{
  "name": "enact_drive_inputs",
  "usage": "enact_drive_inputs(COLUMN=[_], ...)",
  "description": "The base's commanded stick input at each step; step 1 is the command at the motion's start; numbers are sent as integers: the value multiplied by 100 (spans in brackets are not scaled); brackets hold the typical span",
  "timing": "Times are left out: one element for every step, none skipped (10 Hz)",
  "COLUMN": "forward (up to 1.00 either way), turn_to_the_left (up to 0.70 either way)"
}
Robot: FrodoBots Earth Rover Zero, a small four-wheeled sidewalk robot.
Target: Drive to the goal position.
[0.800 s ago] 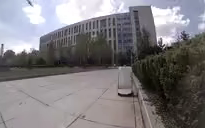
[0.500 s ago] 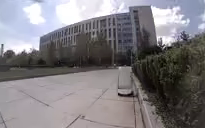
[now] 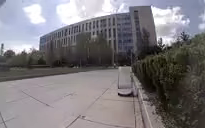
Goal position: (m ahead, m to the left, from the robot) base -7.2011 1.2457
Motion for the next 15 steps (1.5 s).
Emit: enact_drive_inputs(forward=[0,0,0,0,0,0,0,0,0,0,0,0,0,0,0], turn_to_the_left=[70,70,70,70,70,70,70,70,70,14,0,0,0,0,0])
